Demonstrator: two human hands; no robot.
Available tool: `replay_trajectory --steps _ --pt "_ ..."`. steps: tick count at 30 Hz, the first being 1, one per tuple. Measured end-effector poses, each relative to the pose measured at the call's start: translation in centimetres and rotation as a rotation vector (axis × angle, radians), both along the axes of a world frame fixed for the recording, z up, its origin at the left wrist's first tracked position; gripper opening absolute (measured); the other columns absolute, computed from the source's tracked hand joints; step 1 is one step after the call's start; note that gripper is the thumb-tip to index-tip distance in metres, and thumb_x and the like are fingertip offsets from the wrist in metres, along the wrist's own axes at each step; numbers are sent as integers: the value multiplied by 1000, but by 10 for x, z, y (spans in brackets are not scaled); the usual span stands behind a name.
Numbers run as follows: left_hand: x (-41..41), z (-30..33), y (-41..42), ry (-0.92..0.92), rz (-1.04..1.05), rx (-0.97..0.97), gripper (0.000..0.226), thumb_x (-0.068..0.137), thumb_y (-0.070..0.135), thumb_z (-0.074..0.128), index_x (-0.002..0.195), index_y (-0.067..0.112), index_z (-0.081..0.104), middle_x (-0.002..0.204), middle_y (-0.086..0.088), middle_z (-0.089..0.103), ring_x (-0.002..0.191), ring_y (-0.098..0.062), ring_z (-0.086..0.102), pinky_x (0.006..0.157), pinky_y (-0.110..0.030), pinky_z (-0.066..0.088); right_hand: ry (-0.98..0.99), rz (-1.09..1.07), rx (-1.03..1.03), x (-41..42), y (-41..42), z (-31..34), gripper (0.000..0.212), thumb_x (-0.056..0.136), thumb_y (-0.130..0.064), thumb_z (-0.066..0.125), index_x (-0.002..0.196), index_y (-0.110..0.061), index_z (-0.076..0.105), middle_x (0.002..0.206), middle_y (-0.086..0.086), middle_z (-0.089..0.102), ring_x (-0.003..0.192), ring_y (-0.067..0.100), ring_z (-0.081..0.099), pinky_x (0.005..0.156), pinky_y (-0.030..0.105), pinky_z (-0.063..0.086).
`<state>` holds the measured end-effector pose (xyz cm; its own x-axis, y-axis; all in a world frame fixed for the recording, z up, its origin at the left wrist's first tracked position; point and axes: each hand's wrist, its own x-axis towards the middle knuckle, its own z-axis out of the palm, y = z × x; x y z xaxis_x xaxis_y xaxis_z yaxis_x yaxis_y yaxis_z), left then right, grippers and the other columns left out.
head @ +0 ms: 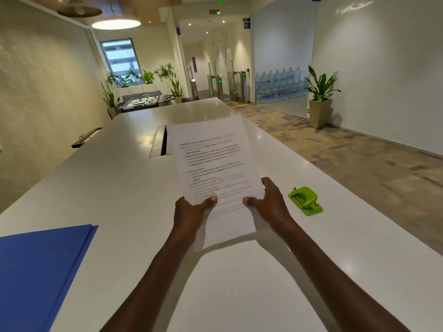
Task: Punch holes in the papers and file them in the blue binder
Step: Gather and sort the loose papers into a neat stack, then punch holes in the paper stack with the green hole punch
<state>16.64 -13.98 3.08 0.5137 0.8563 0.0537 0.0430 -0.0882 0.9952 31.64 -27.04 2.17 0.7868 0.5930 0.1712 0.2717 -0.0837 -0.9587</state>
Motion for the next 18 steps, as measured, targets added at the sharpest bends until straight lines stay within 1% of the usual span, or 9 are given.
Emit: replay_trajectory --steps 3,5,8,11,12,14,16,17,18 --pt "1 -12 3 -28 -166 -258 44 78 6 78 119 12 66 111 -3 73 102 -21 69 97 -40 49 104 59 -127 11 -9 -3 44 76 -5 76 114 -12 55 106 1 67 90 17 64 64 22 48" --pt "0 -19 4 -7 -234 -325 39 85 6 71 123 7 63 116 -7 71 107 -25 68 101 -47 47 134 82 -195 17 -17 -8 46 75 -5 77 115 -12 56 108 2 69 87 15 64 64 21 49" --pt "-2 -22 8 87 -160 -329 22 94 16 61 111 4 68 103 -8 75 95 -26 71 88 -42 55 196 80 -293 27 -30 -16 55 73 -4 78 123 -11 54 112 5 68 94 18 64 64 20 47" --pt "-2 -25 8 125 -198 -420 22 98 10 51 107 -2 67 101 -16 74 87 -30 70 69 -36 55 254 70 -364 38 -38 -31 87 53 -16 87 131 -9 50 119 8 68 108 26 65 88 35 54" --pt "-2 -28 6 134 -220 -451 22 97 7 51 108 -4 66 103 -19 73 87 -32 71 64 -36 57 254 73 -386 44 -41 -39 94 46 -20 88 131 -10 49 119 8 68 109 27 65 91 39 54" --pt "-1 -33 2 141 -234 -500 21 95 1 51 108 -9 64 106 -23 71 90 -36 71 64 -39 60 247 68 -450 43 -48 -37 85 54 -17 88 129 -8 50 119 10 67 107 26 64 82 32 54" --pt "3 -38 -2 145 -223 -517 20 94 -5 50 107 -14 62 105 -25 71 92 -38 71 65 -40 61 209 48 -531 41 -55 -33 67 68 -10 83 127 -5 51 112 9 66 91 20 64 63 22 47" --pt "5 -39 -3 150 -210 -518 19 93 -6 50 106 -15 61 104 -25 71 91 -38 71 64 -40 61 189 41 -559 43 -57 -34 62 71 -10 82 125 -5 51 107 8 65 84 16 62 59 22 44" --pt "8 -40 -3 158 -196 -517 18 93 -7 50 105 -15 61 104 -25 71 90 -38 71 64 -41 61 157 36 -582 45 -59 -35 61 72 -13 82 124 -5 51 107 7 63 84 16 61 60 24 44"
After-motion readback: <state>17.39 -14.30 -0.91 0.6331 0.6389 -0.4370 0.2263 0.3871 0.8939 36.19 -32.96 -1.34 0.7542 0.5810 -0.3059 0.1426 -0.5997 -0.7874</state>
